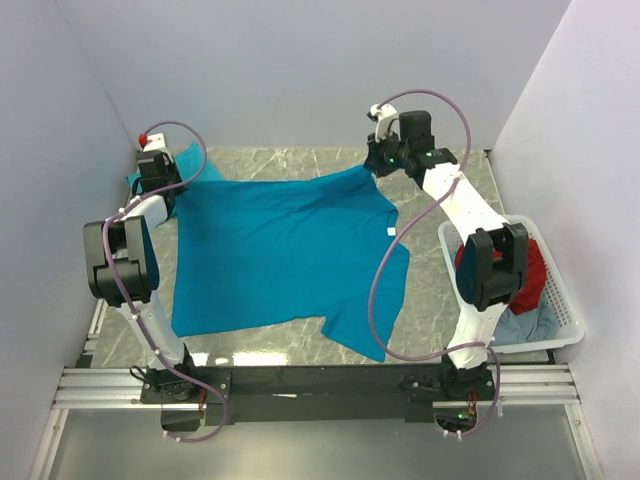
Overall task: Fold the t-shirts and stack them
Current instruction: Fold the tshirt
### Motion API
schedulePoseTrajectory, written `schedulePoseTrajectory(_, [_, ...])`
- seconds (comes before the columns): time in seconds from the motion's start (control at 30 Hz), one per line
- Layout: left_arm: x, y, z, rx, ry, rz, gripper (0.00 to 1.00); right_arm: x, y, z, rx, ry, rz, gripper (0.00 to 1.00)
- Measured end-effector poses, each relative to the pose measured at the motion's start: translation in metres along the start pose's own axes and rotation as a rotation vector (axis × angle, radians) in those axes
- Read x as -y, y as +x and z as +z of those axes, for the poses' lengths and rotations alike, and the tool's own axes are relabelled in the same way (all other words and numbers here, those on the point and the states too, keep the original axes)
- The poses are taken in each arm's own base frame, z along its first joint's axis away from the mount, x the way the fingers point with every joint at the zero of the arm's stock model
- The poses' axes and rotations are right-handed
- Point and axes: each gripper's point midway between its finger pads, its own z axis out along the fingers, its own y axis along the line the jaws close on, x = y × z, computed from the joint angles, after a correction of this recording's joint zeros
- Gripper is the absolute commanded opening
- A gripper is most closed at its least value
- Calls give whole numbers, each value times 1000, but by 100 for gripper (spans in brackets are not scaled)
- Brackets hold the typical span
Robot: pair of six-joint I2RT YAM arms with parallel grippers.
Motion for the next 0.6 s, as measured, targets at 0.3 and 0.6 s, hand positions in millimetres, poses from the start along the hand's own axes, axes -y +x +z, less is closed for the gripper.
schedulePoseTrajectory(0.3, [-4,10,-8,-9,-6,7,0,-23,18,-1,-34,-28,-16,0])
schedulePoseTrajectory(0.6, [-6,4,-27,28,-6,9,0,-26,20,-12,-30,-14,-20,0])
